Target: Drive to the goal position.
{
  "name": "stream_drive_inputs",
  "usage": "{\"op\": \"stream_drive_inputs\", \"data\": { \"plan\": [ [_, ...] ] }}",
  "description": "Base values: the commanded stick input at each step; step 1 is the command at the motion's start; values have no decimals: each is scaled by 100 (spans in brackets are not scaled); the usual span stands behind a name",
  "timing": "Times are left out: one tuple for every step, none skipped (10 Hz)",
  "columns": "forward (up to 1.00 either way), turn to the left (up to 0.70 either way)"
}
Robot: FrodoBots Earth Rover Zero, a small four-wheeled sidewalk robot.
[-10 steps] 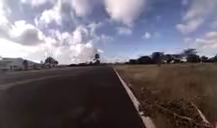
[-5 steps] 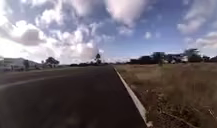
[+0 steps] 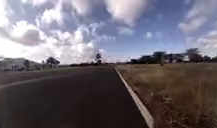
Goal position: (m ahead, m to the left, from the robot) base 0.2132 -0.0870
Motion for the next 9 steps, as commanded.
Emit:
{"op": "stream_drive_inputs", "data": {
  "plan": [
    [13,0],
    [9,0],
    [6,0],
    [2,0],
    [0,0],
    [0,0],
    [0,0],
    [0,0],
    [0,0]
  ]
}}
